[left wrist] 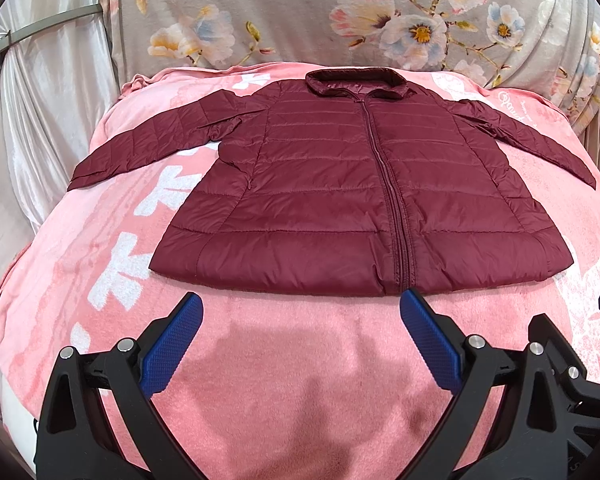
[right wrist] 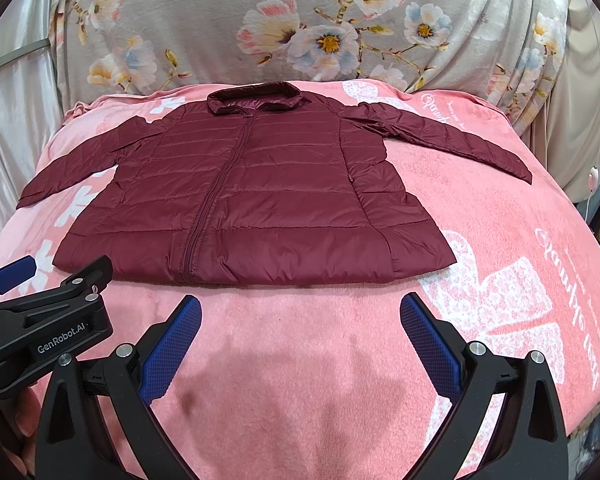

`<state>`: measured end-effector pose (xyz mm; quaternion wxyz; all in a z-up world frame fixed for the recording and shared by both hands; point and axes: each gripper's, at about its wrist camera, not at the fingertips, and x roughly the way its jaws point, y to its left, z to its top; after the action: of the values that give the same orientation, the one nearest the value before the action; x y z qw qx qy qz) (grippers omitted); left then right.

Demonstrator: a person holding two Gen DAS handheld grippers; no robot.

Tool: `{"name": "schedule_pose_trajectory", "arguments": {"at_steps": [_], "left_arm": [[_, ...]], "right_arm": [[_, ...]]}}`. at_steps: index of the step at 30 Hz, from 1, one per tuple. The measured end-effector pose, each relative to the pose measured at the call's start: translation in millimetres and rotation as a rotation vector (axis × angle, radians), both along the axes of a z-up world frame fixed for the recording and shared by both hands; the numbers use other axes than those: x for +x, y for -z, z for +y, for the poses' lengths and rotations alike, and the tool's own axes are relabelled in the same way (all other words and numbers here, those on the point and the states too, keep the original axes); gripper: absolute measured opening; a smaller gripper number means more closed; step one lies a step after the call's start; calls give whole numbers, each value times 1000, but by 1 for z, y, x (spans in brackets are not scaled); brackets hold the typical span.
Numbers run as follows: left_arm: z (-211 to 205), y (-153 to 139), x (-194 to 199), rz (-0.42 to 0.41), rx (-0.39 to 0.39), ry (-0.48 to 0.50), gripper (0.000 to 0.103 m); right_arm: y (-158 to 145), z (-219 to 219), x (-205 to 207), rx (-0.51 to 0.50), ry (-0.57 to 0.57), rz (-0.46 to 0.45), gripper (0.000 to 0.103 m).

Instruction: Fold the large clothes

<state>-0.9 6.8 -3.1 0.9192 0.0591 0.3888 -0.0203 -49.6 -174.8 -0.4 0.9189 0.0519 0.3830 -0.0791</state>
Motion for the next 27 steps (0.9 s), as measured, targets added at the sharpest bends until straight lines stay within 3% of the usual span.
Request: {"name": "schedule_pose_trajectory", "arguments": {"at_steps": [27], "left_arm": [[2, 6, 1, 3, -2, -2, 96]], "right_arm": [[0, 1, 0, -3, 1, 1, 98]]}}
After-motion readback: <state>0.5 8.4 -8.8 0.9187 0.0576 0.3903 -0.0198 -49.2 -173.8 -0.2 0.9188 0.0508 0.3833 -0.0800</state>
